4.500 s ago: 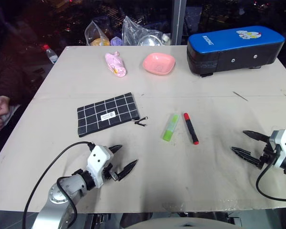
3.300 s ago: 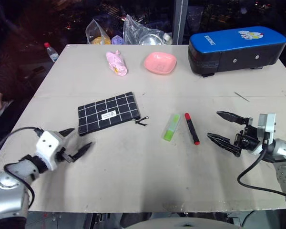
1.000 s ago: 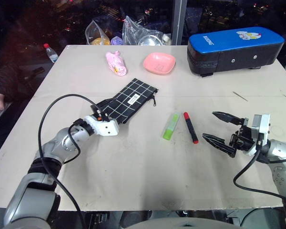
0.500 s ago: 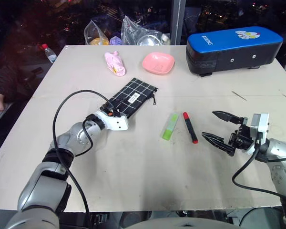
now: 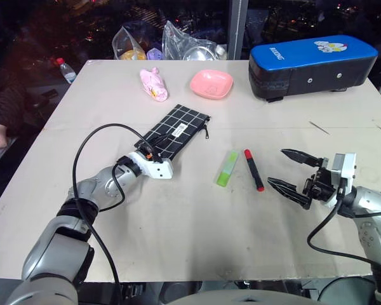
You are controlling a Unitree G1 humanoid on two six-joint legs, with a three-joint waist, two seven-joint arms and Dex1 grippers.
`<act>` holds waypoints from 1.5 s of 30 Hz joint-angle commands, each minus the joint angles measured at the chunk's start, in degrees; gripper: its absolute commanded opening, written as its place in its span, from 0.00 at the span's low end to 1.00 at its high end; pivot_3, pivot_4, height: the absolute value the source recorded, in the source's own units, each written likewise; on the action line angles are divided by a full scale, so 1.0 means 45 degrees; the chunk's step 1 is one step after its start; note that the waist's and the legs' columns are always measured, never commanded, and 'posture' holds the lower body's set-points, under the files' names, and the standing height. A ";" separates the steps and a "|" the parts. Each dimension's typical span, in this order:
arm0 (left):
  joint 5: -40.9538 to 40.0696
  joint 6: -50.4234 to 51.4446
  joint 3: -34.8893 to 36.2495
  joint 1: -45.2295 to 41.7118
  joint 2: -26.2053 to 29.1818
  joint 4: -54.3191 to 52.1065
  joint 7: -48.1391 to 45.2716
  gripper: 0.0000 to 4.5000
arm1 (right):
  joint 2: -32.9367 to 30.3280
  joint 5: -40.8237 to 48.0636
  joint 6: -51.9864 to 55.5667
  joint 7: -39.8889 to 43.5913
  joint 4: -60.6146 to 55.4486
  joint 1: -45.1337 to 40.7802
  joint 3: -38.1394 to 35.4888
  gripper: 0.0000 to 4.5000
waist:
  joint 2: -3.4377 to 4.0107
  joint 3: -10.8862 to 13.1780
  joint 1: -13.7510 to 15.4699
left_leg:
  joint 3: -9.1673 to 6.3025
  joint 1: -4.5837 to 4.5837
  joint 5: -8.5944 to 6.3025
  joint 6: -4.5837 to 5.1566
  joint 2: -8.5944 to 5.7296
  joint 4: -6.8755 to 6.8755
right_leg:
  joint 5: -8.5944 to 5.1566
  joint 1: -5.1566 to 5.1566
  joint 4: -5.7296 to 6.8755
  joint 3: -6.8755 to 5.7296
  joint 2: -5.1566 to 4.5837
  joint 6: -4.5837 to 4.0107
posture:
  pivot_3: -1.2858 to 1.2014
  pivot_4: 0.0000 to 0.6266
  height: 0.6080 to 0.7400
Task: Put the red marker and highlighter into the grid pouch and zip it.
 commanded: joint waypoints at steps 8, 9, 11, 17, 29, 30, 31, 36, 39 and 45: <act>0.0410 -0.0642 -0.0426 -0.0317 0.0273 -0.0198 0.0917 0.33 | 0.0066 0.0072 -0.0230 -0.0106 -0.0325 0.0122 -0.0055 1.00 | 0.0000 -0.0001 0.0018 | -0.0001 0.0000 0.0000 0.0000 0.0000 0.0000 | 0.0000 0.0000 0.0000 0.0000 0.0000 0.0000 | 0.52 0.24 0.89; 0.0398 -0.0704 -0.0464 -0.0334 0.0281 -0.0146 0.0923 0.24 | 0.0071 0.0068 -0.0241 -0.0117 -0.0343 0.0150 -0.0055 1.00 | 0.0002 -0.0002 0.0029 | -0.0001 0.0000 0.0000 0.0000 0.0000 0.0000 | 0.0000 0.0000 0.0000 -0.0001 -0.0001 0.0000 | 0.52 0.24 0.89; 0.0384 -0.0825 -0.0511 -0.0342 0.0303 -0.0074 0.0987 0.05 | 0.0080 0.0071 -0.0256 -0.0137 -0.0372 0.0201 -0.0056 1.00 | 0.0004 -0.0005 0.0034 | 0.0000 0.0002 0.0000 0.0000 -0.0002 0.0001 | 0.0000 0.0003 0.0001 0.0000 -0.0005 0.0000 | 0.52 0.24 0.89; -0.0798 -0.1413 -0.0129 -0.0195 0.0189 0.0048 0.0603 0.02 | 0.0093 0.0053 -0.0248 -0.0175 -0.0444 0.0258 -0.0029 1.00 | 0.0006 -0.0007 0.0031 | 0.0000 0.0004 0.0000 0.0000 -0.0004 0.0002 | 0.0000 0.0004 0.0003 0.0000 -0.0005 0.0001 | 0.52 0.24 0.89; -1.2136 0.4267 0.1736 0.3067 -0.1554 -0.7278 -0.7804 0.02 | 0.0420 -0.2703 0.2961 -0.4440 -0.0250 -0.3451 0.1874 1.00 | 0.0001 -0.0001 -0.0098 | 0.0001 -0.0007 0.0001 -0.0004 0.0016 0.0001 | 0.0001 -0.0025 0.0016 0.0015 -0.0068 -0.0011 | 0.52 0.24 0.89; -1.2448 0.4663 0.1763 0.3333 -0.1658 -0.7850 -0.8072 0.02 | 0.0525 -0.3038 0.3507 -0.4893 0.0022 -0.4039 0.2143 1.00 | 0.0003 -0.0001 -0.0118 | 0.0005 -0.0008 0.0001 -0.0004 0.0015 0.0001 | 0.0001 -0.0026 0.0014 0.0019 -0.0065 -0.0011 | 0.52 0.24 0.89; -1.2676 0.4974 0.1798 0.3572 -0.1780 -0.8341 -0.8295 0.02 | 0.0737 -0.3232 0.4205 -0.5357 0.0446 -0.4737 0.2345 1.00 | 0.0001 -0.0001 -0.0123 | 0.0007 -0.0008 0.0001 -0.0003 0.0010 -0.0001 | 0.0001 -0.0026 0.0016 0.0024 -0.0059 -0.0011 | 0.52 0.24 0.89; -1.2719 0.5957 0.2044 0.4287 -0.2320 -0.9811 -0.8862 0.02 | 0.1588 -0.3289 0.6431 -0.5974 0.2563 -0.7358 0.2834 1.00 | 0.0001 -0.0001 -0.0061 | 0.0003 -0.0008 0.0002 -0.0003 0.0005 0.0002 | 0.0002 -0.0022 0.0016 0.0024 0.0000 -0.0013 | 0.52 0.24 0.89; -1.2569 0.6210 0.2132 0.4546 -0.2561 -1.0184 -0.9163 0.02 | 0.2088 -0.3147 0.7145 -0.5870 0.3959 -0.8513 0.2869 1.00 | 0.0001 -0.0001 -0.0032 | 0.0000 -0.0008 0.0002 -0.0001 0.0000 0.0001 | 0.0002 -0.0021 0.0014 0.0020 0.0004 -0.0013 | 0.52 0.24 0.89; -1.2381 0.6377 0.2398 0.4856 -0.2906 -1.0418 -0.9503 0.02 | 0.2405 -0.3567 0.6403 -0.5098 0.6191 -0.9759 0.3167 1.00 | 0.0004 0.0000 -0.0061 | 0.0002 -0.0009 0.0002 0.0000 -0.0005 -0.0002 | 0.0002 -0.0022 0.0013 0.0021 0.0016 -0.0012 | 0.52 0.24 0.89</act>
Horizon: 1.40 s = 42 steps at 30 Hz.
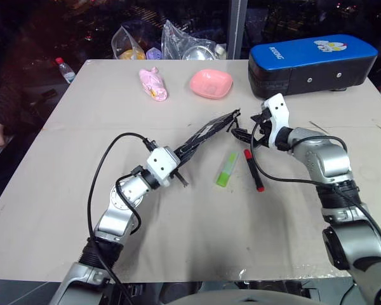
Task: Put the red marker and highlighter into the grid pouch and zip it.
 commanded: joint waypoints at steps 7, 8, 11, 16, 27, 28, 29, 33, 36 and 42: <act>0.0187 0.0036 0.0567 0.0181 -0.0451 -0.0646 -0.0351 0.00 | 0.0451 -0.0532 -0.1912 0.1348 0.2234 -0.1702 0.0351 0.34 | 0.0003 0.0002 -0.0195 | -0.0006 0.0001 0.0000 0.0000 0.0004 -0.0004 | 0.0000 -0.0003 0.0005 0.0002 0.0020 0.0000 | 0.52 0.24 0.89; 0.0201 0.0026 0.0579 0.0198 -0.0486 -0.0633 -0.0387 0.00 | 0.0492 -0.0606 -0.2065 0.1417 0.2368 -0.1754 0.0394 0.24 | 0.0003 0.0002 -0.0203 | -0.0006 0.0001 0.0000 0.0000 0.0004 -0.0004 | 0.0000 -0.0003 0.0005 0.0001 0.0020 0.0000 | 0.52 0.24 0.89; 0.0225 0.0024 0.0629 0.0227 -0.0569 -0.0606 -0.0483 0.00 | 0.0597 -0.0809 -0.2397 0.1603 0.2673 -0.1845 0.0479 0.01 | 0.0004 0.0002 -0.0254 | -0.0007 0.0001 0.0000 0.0000 0.0004 -0.0005 | 0.0000 -0.0002 0.0005 0.0002 0.0019 0.0000 | 0.52 0.24 0.89; 0.0271 0.0039 0.0719 0.0253 -0.0667 -0.0563 -0.0634 0.00 | 0.0654 -0.0998 -0.2609 0.1779 0.2879 -0.1826 0.0484 0.01 | 0.0005 0.0003 -0.0300 | -0.0010 0.0002 0.0000 0.0000 0.0005 -0.0009 | 0.0000 -0.0004 0.0005 0.0002 0.0020 -0.0001 | 0.52 0.24 0.89; 0.0919 0.0058 0.0717 0.0093 -0.0938 -0.0227 -0.0612 0.00 | -0.0495 -0.0953 -0.2301 0.3762 0.0421 -0.0994 0.1155 0.01 | 0.0007 0.0004 -0.0276 | -0.0015 -0.0002 0.0000 0.0000 0.0003 -0.0013 | -0.0001 -0.0005 -0.0002 0.0001 0.0013 -0.0001 | 0.52 0.24 0.89; 0.1005 0.0035 0.0694 0.0083 -0.0935 -0.0197 -0.0625 0.00 | -0.0615 -0.0927 -0.2197 0.3941 0.0209 -0.0952 0.1233 0.01 | 0.0007 0.0005 -0.0288 | -0.0013 -0.0002 0.0000 0.0000 0.0003 -0.0012 | -0.0001 -0.0005 -0.0002 0.0001 0.0012 -0.0001 | 0.52 0.24 0.89; 0.1105 0.0003 0.0666 0.0066 -0.0932 -0.0153 -0.0629 0.00 | -0.0754 -0.0903 -0.2127 0.4173 -0.0027 -0.0911 0.1331 0.01 | 0.0007 0.0004 -0.0292 | -0.0013 -0.0001 0.0000 0.0000 0.0004 -0.0012 | -0.0001 -0.0005 -0.0002 0.0001 0.0012 -0.0001 | 0.52 0.24 0.89; 0.1516 -0.0197 0.0605 -0.0075 -0.0974 0.0057 -0.0605 0.00 | -0.1084 -0.0846 -0.1961 0.4819 -0.0726 -0.0843 0.1590 0.01 | 0.0007 0.0005 -0.0306 | -0.0016 0.0000 0.0000 0.0000 0.0008 -0.0014 | -0.0001 -0.0007 -0.0001 0.0000 0.0017 -0.0002 | 0.52 0.24 0.89; 0.1648 -0.0244 0.0615 -0.0146 -0.1075 0.0141 -0.0558 0.00 | -0.1142 -0.0715 -0.1743 0.5180 -0.1187 -0.0790 0.1698 0.01 | 0.0007 0.0005 -0.0296 | -0.0016 -0.0002 0.0000 0.0000 0.0008 -0.0014 | -0.0001 -0.0007 -0.0002 0.0000 0.0014 -0.0002 | 0.52 0.24 0.89; 0.1900 -0.0255 0.1079 -0.0402 -0.1479 0.0151 0.0253 0.00 | -0.1222 -0.0730 -0.1345 0.5437 -0.1639 -0.0637 0.1751 0.01 | 0.0006 0.0006 -0.0269 | -0.0018 -0.0003 -0.0001 -0.0001 0.0006 -0.0013 | -0.0001 -0.0006 -0.0003 0.0000 0.0004 -0.0001 | 0.52 0.24 0.89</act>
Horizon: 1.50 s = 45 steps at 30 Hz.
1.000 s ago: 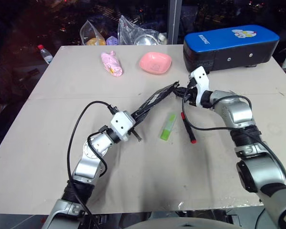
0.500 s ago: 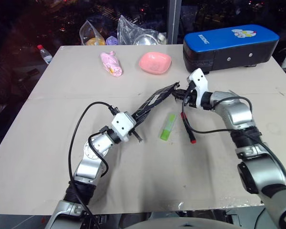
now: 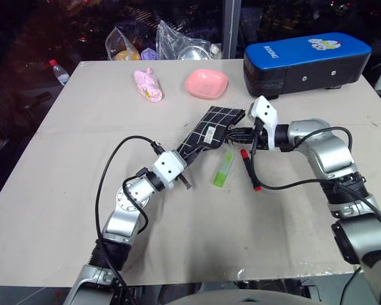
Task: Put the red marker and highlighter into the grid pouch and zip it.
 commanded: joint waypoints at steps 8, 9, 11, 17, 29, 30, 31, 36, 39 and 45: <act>0.0394 -0.0549 0.1085 -0.0487 -0.0527 -0.0322 0.1582 0.00 | -0.0216 0.0181 0.0089 0.0184 -0.0556 0.0062 -0.0039 0.01 | -0.0001 0.0000 0.0000 | -0.0004 -0.0001 0.0000 -0.0001 0.0000 -0.0002 | 0.0000 0.0000 -0.0003 -0.0004 -0.0004 0.0000 | 0.52 0.24 0.89; 0.0465 -0.0560 0.1061 -0.0488 -0.0531 -0.0294 0.1596 0.00 | -0.0165 0.0219 0.0137 0.0166 -0.0638 0.0049 -0.0032 0.01 | -0.0001 0.0000 0.0000 | -0.0005 -0.0001 0.0000 -0.0001 0.0000 -0.0002 | 0.0000 -0.0001 -0.0004 -0.0004 -0.0004 0.0000 | 0.52 0.24 0.89; 0.0562 -0.0558 0.0966 -0.0471 -0.0579 -0.0266 0.1609 0.00 | 0.0009 0.0307 0.0263 0.0099 -0.0850 -0.0013 0.0004 0.01 | -0.0001 0.0000 -0.0001 | -0.0005 -0.0001 -0.0001 -0.0001 0.0000 -0.0003 | 0.0000 0.0000 -0.0004 -0.0006 -0.0004 0.0000 | 0.52 0.24 0.89; 0.0870 -0.0756 0.0465 -0.0491 -0.0582 -0.0207 0.1240 0.00 | 0.0632 0.0493 0.0685 -0.0151 -0.1373 -0.0270 0.0109 0.01 | -0.0001 0.0000 -0.0002 | -0.0008 -0.0002 -0.0001 -0.0002 0.0000 -0.0004 | 0.0000 -0.0001 -0.0004 -0.0006 -0.0004 -0.0001 | 0.52 0.24 0.89; 0.1254 -0.1148 0.0065 -0.0592 -0.0605 0.0059 0.1049 0.00 | 0.1044 0.0700 0.0961 0.0231 -0.2129 -0.0611 0.0778 0.01 | 0.0000 0.0001 -0.0008 | -0.0012 -0.0005 -0.0001 -0.0002 0.0001 -0.0005 | 0.0000 -0.0004 -0.0009 -0.0013 -0.0011 -0.0001 | 0.52 0.24 0.89; 0.1291 -0.1160 0.0043 -0.0597 -0.0614 0.0077 0.1052 0.00 | 0.1063 0.0736 0.0993 0.0296 -0.2206 -0.0658 0.0835 0.01 | 0.0000 0.0000 -0.0009 | -0.0012 -0.0005 -0.0001 -0.0003 0.0000 -0.0005 | 0.0000 -0.0004 -0.0009 -0.0013 -0.0012 -0.0001 | 0.52 0.24 0.89; 0.1314 -0.1173 0.0025 -0.0597 -0.0618 0.0088 0.1059 0.00 | 0.1069 0.0761 0.1016 0.0347 -0.2271 -0.0702 0.0894 0.01 | 0.0000 0.0001 -0.0007 | -0.0013 -0.0005 -0.0001 -0.0003 0.0000 -0.0005 | 0.0000 -0.0004 -0.0009 -0.0013 -0.0012 -0.0001 | 0.52 0.24 0.89; 0.1416 -0.1257 -0.0080 -0.0548 -0.0579 0.0119 0.1021 0.00 | 0.1000 0.0800 0.1075 0.0679 -0.2619 -0.0914 0.1244 0.01 | -0.0001 0.0001 -0.0006 | -0.0015 -0.0008 -0.0001 -0.0003 0.0000 -0.0006 | 0.0000 -0.0005 -0.0012 -0.0018 -0.0016 -0.0001 | 0.52 0.24 0.89; 0.1448 -0.1287 -0.0091 -0.0515 -0.0588 0.0155 0.1037 0.00 | 0.0795 0.0759 0.1128 0.1024 -0.2973 -0.0925 0.1615 0.01 | 0.0000 0.0001 0.0001 | -0.0018 -0.0012 -0.0001 -0.0003 0.0000 -0.0005 | 0.0000 -0.0006 -0.0013 -0.0021 -0.0017 -0.0001 | 0.52 0.24 0.89; 0.1492 -0.1285 -0.0126 -0.0467 -0.0644 0.0208 0.1107 0.00 | 0.0875 0.0695 0.1115 0.0699 -0.3188 -0.0910 0.1614 0.01 | 0.0000 0.0001 -0.0007 | -0.0024 -0.0023 -0.0002 -0.0003 0.0000 -0.0005 | 0.0000 -0.0015 -0.0018 -0.0026 -0.0021 -0.0001 | 0.52 0.24 0.89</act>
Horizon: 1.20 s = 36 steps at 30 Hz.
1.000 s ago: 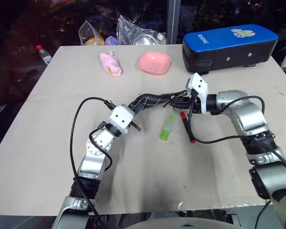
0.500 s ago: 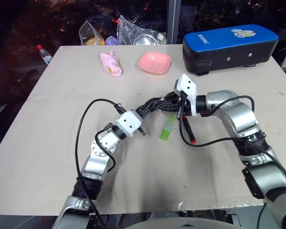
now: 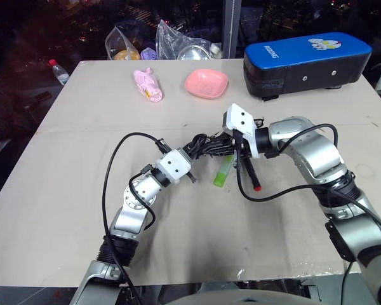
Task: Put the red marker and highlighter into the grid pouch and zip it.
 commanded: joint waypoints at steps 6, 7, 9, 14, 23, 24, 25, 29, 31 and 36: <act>-0.0062 0.0048 0.0087 0.0036 -0.0060 -0.0189 0.0138 0.00 | -0.0818 0.0706 -0.0318 -0.0065 -0.1107 0.0330 -0.1369 0.53 | 0.0000 0.0000 0.0090 | -0.0010 -0.0015 0.0000 0.0000 -0.0002 0.0002 | 0.0000 -0.0004 -0.0004 -0.0012 -0.0003 0.0001 | 0.52 0.24 0.89; -0.0097 0.0068 0.0125 0.0033 -0.0029 -0.0217 0.0116 0.00 | -0.1425 0.1092 0.0041 0.0288 -0.1579 0.0555 -0.1681 0.61 | 0.0000 0.0000 0.0133 | -0.0026 -0.0032 0.0000 0.0000 -0.0004 0.0011 | 0.0001 -0.0005 -0.0015 -0.0031 -0.0009 0.0001 | 0.52 0.24 0.89; -0.0133 0.0092 0.0152 0.0031 0.0010 -0.0258 0.0085 0.00 | -0.2248 0.1793 0.0625 0.0706 -0.2245 0.0785 -0.2148 0.61 | 0.0000 0.0000 0.0286 | -0.0041 -0.0065 0.0000 0.0000 -0.0014 0.0022 | 0.0002 -0.0014 -0.0029 -0.0048 -0.0024 0.0003 | 0.52 0.24 0.89; -0.0198 0.0096 0.0166 -0.0140 0.0059 -0.0165 0.0021 0.00 | -0.3048 0.3070 0.1885 0.0132 -0.2315 0.0496 -0.3842 0.61 | 0.0001 0.0000 0.0258 | -0.0036 -0.0076 -0.0001 0.0000 0.0000 0.0019 | 0.0002 -0.0033 -0.0032 -0.0043 -0.0077 -0.0002 | 0.52 0.24 0.89; -0.0231 -0.0062 0.0034 -0.0332 -0.0058 0.0126 -0.0087 0.00 | -0.2657 0.1856 0.2060 -0.2123 -0.0396 0.0420 -0.3233 0.01 | 0.0001 0.0000 0.0294 | -0.0031 -0.0086 0.0000 0.0001 -0.0009 0.0019 | 0.0002 -0.0035 -0.0034 -0.0043 -0.0087 -0.0002 | 0.52 0.24 0.89; -0.0227 -0.0067 0.0037 -0.0336 -0.0066 0.0129 -0.0093 0.00 | -0.2635 0.1830 0.2029 -0.2112 -0.0349 0.0437 -0.3163 0.01 | 0.0000 0.0000 0.0294 | -0.0031 -0.0087 0.0001 0.0001 -0.0010 0.0018 | 0.0002 -0.0037 -0.0033 -0.0042 -0.0085 -0.0002 | 0.52 0.24 0.89; -0.0223 -0.0071 0.0041 -0.0337 -0.0069 0.0126 -0.0100 0.00 | -0.2614 0.1764 0.1941 -0.2111 -0.0285 0.0467 -0.3028 0.01 | 0.0001 0.0001 0.0295 | -0.0032 -0.0087 0.0000 0.0001 -0.0009 0.0018 | 0.0002 -0.0038 -0.0034 -0.0043 -0.0084 -0.0002 | 0.52 0.24 0.89; -0.0241 -0.0033 0.0087 -0.0248 -0.0036 -0.0012 -0.0106 0.00 | -0.2439 0.0987 0.1440 -0.2277 0.0176 0.0481 -0.2081 0.01 | 0.0000 0.0000 0.0290 | -0.0032 -0.0090 0.0001 0.0002 -0.0012 0.0018 | 0.0003 -0.0037 -0.0034 -0.0046 -0.0073 -0.0001 | 0.52 0.24 0.89; -0.0228 -0.0006 0.0090 -0.0202 -0.0044 -0.0061 -0.0079 0.00 | -0.2567 0.0000 0.0017 -0.1804 0.0107 0.0538 -0.0901 0.01 | 0.0002 0.0001 0.0274 | -0.0031 -0.0089 0.0001 0.0002 -0.0014 0.0019 | 0.0003 -0.0038 -0.0032 -0.0046 -0.0035 -0.0001 | 0.52 0.24 0.89; -0.0200 0.0031 0.0093 -0.0146 -0.0079 -0.0135 -0.0017 0.00 | -0.2240 -0.2448 -0.5165 -0.1345 0.1144 0.0071 0.0798 0.06 | 0.0002 0.0002 0.0230 | -0.0030 -0.0085 0.0002 0.0002 -0.0012 0.0020 | 0.0002 -0.0039 -0.0030 -0.0046 0.0001 0.0002 | 0.52 0.24 0.89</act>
